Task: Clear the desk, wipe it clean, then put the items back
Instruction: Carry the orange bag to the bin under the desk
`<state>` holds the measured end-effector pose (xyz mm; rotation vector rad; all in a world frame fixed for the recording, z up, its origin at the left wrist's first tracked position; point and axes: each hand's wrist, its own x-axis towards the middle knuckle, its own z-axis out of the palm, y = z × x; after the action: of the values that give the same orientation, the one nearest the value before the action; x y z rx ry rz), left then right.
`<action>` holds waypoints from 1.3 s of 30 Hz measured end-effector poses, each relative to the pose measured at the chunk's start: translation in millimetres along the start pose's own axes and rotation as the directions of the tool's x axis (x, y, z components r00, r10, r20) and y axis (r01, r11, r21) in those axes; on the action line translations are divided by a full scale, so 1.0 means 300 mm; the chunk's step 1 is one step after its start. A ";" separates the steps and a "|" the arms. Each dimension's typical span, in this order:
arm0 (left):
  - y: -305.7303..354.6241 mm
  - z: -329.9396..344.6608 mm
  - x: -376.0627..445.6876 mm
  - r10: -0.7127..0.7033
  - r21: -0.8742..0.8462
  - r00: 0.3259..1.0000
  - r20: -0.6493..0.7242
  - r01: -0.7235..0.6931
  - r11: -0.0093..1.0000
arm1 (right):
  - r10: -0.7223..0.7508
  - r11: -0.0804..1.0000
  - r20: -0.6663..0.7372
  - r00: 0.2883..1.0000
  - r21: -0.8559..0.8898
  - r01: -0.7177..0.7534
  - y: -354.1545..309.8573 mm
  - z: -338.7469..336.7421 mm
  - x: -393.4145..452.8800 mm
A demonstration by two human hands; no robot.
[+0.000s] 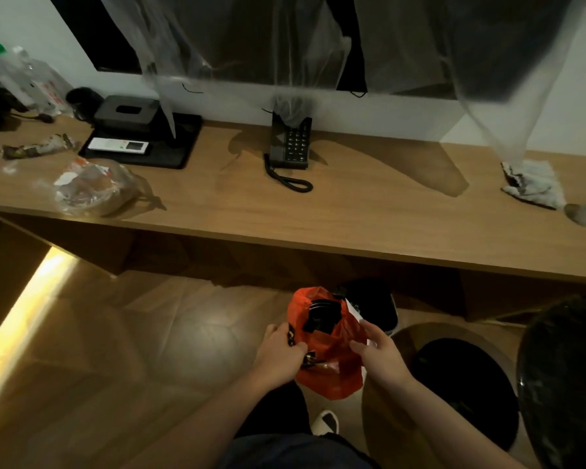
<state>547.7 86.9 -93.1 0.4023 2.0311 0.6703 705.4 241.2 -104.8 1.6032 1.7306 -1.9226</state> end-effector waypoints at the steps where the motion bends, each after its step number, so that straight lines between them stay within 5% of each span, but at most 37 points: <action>1: 0.004 0.011 0.008 -0.001 0.006 1.000 0.000 0.001 1.000 | 0.003 1.000 0.001 1.000 -0.006 -0.003 -0.001 -0.016 0.013; 9: 0.078 0.074 0.135 -0.022 0.115 0.996 0.090 0.012 0.993 | 0.080 0.996 -0.028 0.996 0.046 -0.079 0.003 -0.121 0.120; 18: 0.173 0.271 0.308 -0.096 -0.003 0.988 0.123 0.098 0.995 | 0.172 0.985 0.000 0.985 0.002 -0.172 0.039 -0.316 0.275; 23: 0.259 0.419 0.405 -0.142 -0.094 0.990 -0.002 0.141 0.986 | 0.196 0.980 0.073 0.978 -0.057 -0.193 0.062 -0.458 0.435; 39: 0.068 0.932 0.969 -0.139 -0.185 0.990 -0.014 0.134 0.974 | 0.246 0.969 0.094 0.965 0.002 -0.247 0.522 -0.609 1.156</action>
<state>637.7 339.1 -395.4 0.1446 1.9811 0.7733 766.6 512.5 -422.1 1.6177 1.4103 -1.8611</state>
